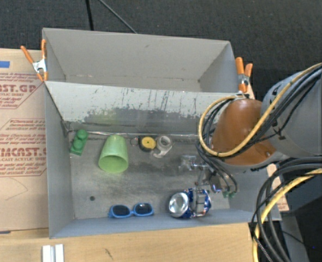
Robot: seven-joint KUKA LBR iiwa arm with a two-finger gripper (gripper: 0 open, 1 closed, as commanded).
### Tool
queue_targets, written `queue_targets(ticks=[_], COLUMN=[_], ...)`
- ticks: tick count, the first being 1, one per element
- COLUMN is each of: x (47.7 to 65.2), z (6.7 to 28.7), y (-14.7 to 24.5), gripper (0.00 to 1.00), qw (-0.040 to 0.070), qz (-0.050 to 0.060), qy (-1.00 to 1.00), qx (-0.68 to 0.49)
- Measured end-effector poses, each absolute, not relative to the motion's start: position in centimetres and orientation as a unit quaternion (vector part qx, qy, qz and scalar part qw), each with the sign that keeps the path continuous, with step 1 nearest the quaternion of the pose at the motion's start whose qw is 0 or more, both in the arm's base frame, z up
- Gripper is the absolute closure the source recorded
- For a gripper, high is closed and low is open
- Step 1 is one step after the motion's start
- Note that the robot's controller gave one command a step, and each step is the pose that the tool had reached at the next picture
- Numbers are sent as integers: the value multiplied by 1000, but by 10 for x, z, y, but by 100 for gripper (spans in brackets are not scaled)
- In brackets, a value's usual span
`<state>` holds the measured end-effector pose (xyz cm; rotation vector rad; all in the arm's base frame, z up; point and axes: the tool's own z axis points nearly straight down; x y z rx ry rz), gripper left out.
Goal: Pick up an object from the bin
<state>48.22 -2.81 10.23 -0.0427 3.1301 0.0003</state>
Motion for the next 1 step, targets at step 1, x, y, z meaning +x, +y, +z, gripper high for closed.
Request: queue_targets(ticks=[1], x=[480], z=[126], y=[-18], gripper=[0], qw=[1], qz=[1], qy=[1000], qx=[18])
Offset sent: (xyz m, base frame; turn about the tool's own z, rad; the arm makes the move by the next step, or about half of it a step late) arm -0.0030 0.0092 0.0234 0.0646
